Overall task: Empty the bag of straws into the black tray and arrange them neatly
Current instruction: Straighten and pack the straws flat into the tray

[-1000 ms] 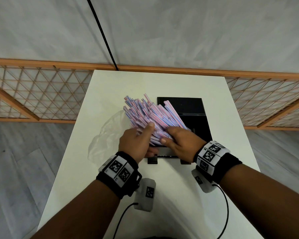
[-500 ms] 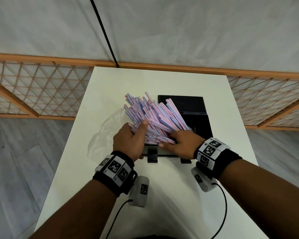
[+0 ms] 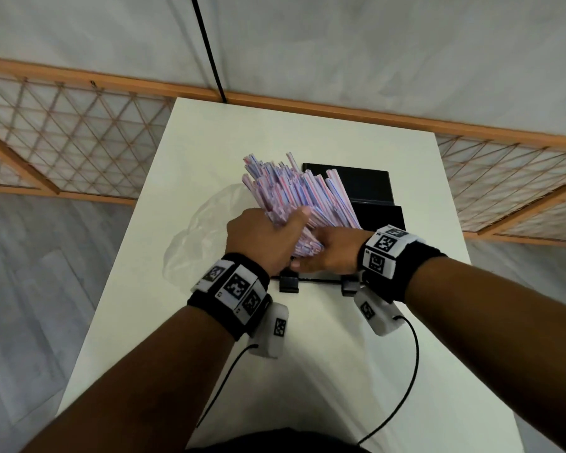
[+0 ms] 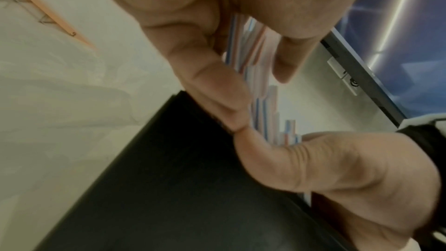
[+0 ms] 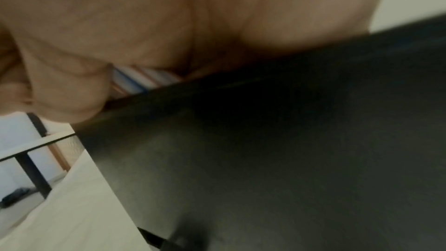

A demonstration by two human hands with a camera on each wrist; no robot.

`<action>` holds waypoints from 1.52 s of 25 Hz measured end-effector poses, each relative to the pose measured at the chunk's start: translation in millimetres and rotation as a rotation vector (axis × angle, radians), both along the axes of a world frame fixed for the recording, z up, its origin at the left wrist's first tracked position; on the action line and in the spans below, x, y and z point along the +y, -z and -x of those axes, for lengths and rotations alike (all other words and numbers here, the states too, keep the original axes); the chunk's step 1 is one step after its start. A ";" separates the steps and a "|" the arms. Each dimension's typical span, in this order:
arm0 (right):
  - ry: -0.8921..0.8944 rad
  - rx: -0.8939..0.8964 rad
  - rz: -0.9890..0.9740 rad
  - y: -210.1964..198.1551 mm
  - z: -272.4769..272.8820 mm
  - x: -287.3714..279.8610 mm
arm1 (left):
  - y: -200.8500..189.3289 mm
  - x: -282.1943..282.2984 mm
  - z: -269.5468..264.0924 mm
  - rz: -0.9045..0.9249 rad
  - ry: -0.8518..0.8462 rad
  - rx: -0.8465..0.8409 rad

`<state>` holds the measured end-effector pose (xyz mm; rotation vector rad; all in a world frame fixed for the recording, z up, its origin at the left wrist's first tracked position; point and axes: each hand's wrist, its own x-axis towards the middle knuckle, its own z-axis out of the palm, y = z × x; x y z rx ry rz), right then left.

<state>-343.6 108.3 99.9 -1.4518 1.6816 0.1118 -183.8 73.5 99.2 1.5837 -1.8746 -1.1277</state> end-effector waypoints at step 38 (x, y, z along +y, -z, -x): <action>-0.108 0.245 0.193 20.3 16.8 21.0 | 21.7 12.9 11.6 -0.283 -0.152 0.440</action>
